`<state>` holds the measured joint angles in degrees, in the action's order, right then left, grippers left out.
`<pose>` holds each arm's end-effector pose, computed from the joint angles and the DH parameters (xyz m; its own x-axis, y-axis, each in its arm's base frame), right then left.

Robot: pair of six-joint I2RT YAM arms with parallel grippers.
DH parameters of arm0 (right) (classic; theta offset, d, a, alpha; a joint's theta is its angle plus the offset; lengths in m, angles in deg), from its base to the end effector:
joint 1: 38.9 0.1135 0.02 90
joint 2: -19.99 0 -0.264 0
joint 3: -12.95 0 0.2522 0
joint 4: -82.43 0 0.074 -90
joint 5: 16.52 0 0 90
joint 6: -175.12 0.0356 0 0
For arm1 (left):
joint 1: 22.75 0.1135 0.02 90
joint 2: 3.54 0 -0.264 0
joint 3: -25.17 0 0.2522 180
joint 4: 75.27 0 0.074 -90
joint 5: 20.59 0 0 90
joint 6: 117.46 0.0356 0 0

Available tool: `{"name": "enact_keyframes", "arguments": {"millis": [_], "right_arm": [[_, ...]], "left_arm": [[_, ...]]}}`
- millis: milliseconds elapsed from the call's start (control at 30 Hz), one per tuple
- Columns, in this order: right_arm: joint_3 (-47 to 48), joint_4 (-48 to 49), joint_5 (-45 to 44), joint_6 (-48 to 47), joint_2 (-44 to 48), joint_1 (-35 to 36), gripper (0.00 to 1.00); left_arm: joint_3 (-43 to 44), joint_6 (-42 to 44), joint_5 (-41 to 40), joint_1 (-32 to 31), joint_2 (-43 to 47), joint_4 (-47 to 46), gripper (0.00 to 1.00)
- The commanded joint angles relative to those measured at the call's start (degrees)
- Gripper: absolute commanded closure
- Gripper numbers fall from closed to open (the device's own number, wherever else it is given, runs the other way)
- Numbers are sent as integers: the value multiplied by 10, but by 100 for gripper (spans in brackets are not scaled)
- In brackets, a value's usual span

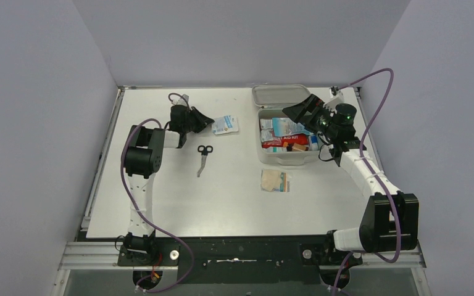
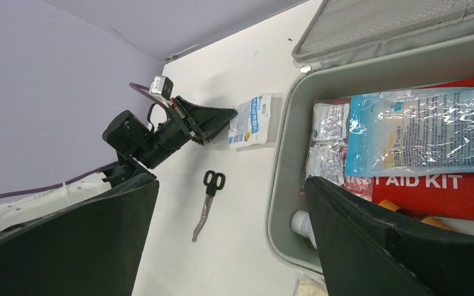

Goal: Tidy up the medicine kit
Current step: Pick up the medical item at the center of the board.

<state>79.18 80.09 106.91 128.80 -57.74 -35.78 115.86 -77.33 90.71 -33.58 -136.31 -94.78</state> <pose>0.3102 0.0366 0.2964 -0.5730 0.5460 -0.6112 -0.2542 0.5906 0.7659 0.4743 -0.1039 0.0971 -0.6287 -0.6050 -0.4886 0.0369 0.6043 -0.7959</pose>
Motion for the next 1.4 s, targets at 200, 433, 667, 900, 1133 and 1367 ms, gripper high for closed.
{"name": "enact_keyframes", "arguments": {"millis": [200,433,667,900,1133,1367], "right_arm": [[55,-121,-15,-101,-11,47,11],[98,-207,-108,-184,-20,122,13],[63,-170,-154,-217,17,170,15],[67,-215,-123,-309,17,182,14],[85,-236,-20,-336,19,184,12],[68,-237,18,-357,45,183,13]], "left_arm": [[-54,-4,53,-1,95,-51,100],[-129,3,73,1,168,-61,100],[-172,39,90,1,231,-7,100],[-201,91,90,-21,311,93,100],[-216,144,161,-42,380,140,100],[-166,279,226,-73,422,316,100]]}}
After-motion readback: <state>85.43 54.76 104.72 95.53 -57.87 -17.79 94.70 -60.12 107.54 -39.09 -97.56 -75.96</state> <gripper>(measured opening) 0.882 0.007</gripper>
